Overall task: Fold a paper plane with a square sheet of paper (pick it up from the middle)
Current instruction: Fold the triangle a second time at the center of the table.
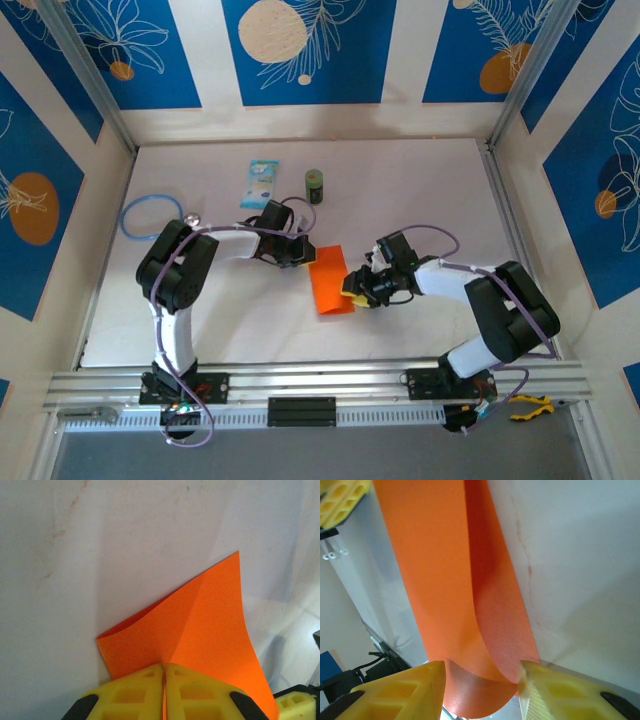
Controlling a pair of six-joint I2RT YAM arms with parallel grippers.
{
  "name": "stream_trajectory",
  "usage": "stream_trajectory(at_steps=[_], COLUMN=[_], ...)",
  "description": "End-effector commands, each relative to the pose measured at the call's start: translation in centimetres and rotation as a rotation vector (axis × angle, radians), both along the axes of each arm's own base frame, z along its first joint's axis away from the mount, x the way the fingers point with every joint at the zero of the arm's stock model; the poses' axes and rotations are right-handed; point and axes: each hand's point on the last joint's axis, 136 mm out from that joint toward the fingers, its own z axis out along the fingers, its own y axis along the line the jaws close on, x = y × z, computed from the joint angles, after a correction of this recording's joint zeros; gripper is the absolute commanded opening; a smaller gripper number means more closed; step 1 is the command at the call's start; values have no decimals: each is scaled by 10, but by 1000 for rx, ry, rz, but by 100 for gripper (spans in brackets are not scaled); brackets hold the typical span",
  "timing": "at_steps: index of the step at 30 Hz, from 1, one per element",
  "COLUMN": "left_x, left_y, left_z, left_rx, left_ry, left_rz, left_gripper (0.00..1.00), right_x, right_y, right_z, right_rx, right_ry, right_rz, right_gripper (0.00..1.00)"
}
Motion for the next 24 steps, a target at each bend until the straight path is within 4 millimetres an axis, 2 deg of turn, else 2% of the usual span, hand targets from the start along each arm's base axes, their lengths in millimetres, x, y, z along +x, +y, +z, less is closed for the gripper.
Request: stream_trajectory(at_steps=[1, 11, 16, 24], left_x=[-3, 4, 11, 20], left_y=[7, 3, 3, -7], left_z=[-13, -12, -8, 7], left_rx=[36, 42, 64, 27], left_ry=[31, -27, -73, -119], left_rz=[-15, -68, -98, -126], left_gripper=[11, 11, 11, 12], right_x=[13, 32, 36, 41], right_y=[12, 17, 18, 18], right_z=[16, 23, 21, 15], right_rx=[71, 130, 164, 185], right_ry=[-56, -89, -75, -53], right_rz=[50, 88, 98, 68], right_gripper=[42, 42, 42, 34])
